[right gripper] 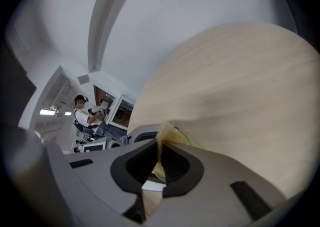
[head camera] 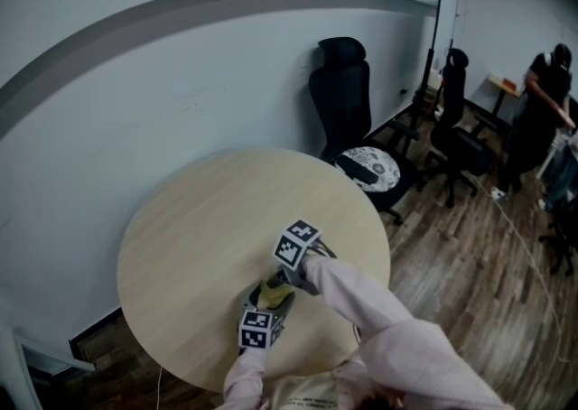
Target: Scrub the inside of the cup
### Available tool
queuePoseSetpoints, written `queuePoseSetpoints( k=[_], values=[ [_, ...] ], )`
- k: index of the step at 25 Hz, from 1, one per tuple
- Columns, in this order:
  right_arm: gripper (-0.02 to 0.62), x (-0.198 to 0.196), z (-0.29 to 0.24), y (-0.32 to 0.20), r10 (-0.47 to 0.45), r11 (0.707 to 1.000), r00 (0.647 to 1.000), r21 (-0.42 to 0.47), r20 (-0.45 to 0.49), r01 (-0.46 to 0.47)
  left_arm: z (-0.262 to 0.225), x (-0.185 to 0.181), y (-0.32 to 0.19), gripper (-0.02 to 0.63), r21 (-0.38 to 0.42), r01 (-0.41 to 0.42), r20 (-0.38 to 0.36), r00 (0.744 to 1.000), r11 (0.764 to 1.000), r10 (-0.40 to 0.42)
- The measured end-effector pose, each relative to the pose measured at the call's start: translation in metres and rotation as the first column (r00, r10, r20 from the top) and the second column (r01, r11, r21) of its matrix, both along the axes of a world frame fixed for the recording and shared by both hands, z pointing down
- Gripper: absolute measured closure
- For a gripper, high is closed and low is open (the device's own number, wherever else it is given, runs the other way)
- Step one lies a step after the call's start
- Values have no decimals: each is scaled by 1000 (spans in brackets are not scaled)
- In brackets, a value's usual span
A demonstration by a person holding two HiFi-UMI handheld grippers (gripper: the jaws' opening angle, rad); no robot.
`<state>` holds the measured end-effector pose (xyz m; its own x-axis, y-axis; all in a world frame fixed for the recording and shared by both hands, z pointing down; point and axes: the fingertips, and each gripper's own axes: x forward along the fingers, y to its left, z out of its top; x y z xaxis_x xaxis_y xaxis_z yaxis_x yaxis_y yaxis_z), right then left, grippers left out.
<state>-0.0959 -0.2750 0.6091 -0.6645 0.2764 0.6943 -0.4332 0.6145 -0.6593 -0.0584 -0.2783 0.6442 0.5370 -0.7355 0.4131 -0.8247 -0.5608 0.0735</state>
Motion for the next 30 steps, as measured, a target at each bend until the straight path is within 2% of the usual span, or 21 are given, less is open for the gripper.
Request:
queuePoseSetpoints(
  k=[4,8,10,12,13,14,16,19,22,25,27,30],
  values=[
    [569,0,-2,2,-20,1000,1000,14,0,20,4,0,2,238,-24,1,-6,1000,1000,-1],
    [569,1,-7,6,-113,991,993,74,-13,114,0,-1,-1,238,6,4,3,1000,1000,-4],
    [568,4,-8,8,-185,974,982,121,-44,189,-1,-1,-2,238,5,4,2,1000,1000,-4],
    [568,7,-9,12,-289,937,955,184,-61,296,0,0,-1,238,0,3,3,1000,1000,-3],
    [568,8,-10,16,-362,902,930,228,-61,366,0,0,-1,238,-2,2,2,1000,1000,-2],
    [568,9,-12,20,-442,853,895,278,-66,442,0,1,-1,238,-1,2,1,1000,1000,-2],
    [568,12,-12,25,-569,738,814,367,-113,567,0,0,-2,238,5,2,2,1000,1000,-2],
    [568,14,-9,25,-660,592,719,438,-219,677,-2,-1,-1,238,4,3,1,1000,1000,-3],
    [568,15,-8,24,-710,467,643,491,-288,736,-2,0,0,238,2,1,-4,1000,1000,-1],
    [568,12,-10,26,-744,358,576,526,-339,772,-3,0,1,238,-1,3,-6,1000,1000,-3],
    [568,14,-14,25,-748,296,539,533,-387,793,-6,0,0,238,4,3,-4,1000,1000,-3],
    [568,18,-17,24,-748,234,498,529,-438,816,-4,1,0,237,0,1,-6,1000,1000,-1]
  ],
)
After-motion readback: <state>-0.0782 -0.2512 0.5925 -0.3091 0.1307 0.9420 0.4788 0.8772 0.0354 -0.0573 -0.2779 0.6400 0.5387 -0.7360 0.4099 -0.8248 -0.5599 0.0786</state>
